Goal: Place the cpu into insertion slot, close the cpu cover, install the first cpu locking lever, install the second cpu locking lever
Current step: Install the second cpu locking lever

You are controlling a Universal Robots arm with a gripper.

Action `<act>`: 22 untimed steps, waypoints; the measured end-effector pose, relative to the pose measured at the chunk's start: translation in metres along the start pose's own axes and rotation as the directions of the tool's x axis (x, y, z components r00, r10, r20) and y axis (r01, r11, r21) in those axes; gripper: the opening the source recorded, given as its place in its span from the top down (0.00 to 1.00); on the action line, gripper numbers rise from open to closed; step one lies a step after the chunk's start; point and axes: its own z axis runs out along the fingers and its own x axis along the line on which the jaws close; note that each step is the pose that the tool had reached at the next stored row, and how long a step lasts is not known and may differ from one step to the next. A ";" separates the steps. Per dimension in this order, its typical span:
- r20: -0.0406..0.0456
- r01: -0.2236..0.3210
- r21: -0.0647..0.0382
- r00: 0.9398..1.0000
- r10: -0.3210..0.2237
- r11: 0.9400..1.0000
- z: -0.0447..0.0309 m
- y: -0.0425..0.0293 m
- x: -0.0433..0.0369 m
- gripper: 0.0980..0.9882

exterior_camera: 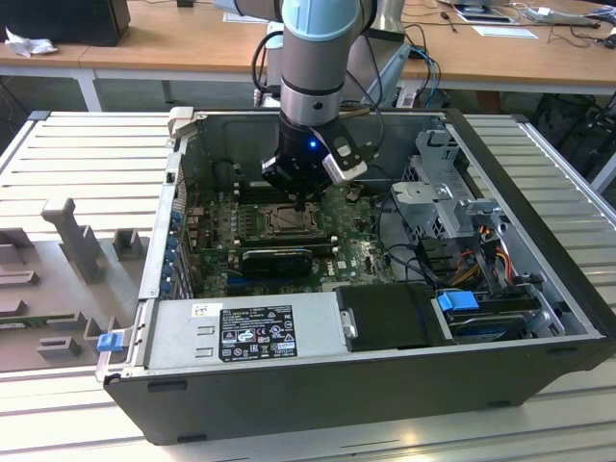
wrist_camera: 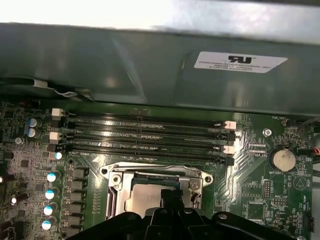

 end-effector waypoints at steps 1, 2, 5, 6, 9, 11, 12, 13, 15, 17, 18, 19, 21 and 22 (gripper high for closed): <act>0.000 0.000 0.000 1.000 0.000 1.000 -0.0007 -0.0002 0.0000 0.99; 0.000 0.000 0.000 1.000 0.000 1.000 -0.0023 -0.0003 0.0000 0.99; 0.000 0.000 0.000 1.000 0.000 1.000 -0.0053 -0.0013 0.0001 0.99; 0.000 0.000 0.000 1.000 0.000 1.000 -0.0053 -0.0016 0.0001 0.99; 0.000 0.000 0.000 1.000 0.000 1.000 -0.0054 -0.0029 0.0002 0.99; 0.000 0.000 0.000 1.000 0.000 1.000 -0.0053 -0.0034 0.0003 0.99; 0.000 0.000 0.000 1.000 0.000 1.000 -0.0056 -0.0035 0.0003 0.99; 0.000 0.000 0.000 1.000 0.000 1.000 -0.0071 -0.0036 0.0003 0.99; 0.000 0.000 0.000 1.000 0.000 1.000 -0.0126 -0.0032 0.0003 0.99; 0.000 0.000 0.000 1.000 0.000 1.000 -0.0158 -0.0031 0.0003 0.99; 0.000 0.000 0.000 1.000 0.000 1.000 -0.0160 -0.0044 0.0003 0.99; 0.000 0.000 0.000 1.000 0.000 1.000 -0.0161 -0.0058 0.0005 0.99; 0.000 0.000 0.000 1.000 0.000 1.000 -0.0162 -0.0075 0.0006 0.99; 0.000 0.000 0.000 1.000 0.000 1.000 -0.0163 -0.0083 0.0007 0.99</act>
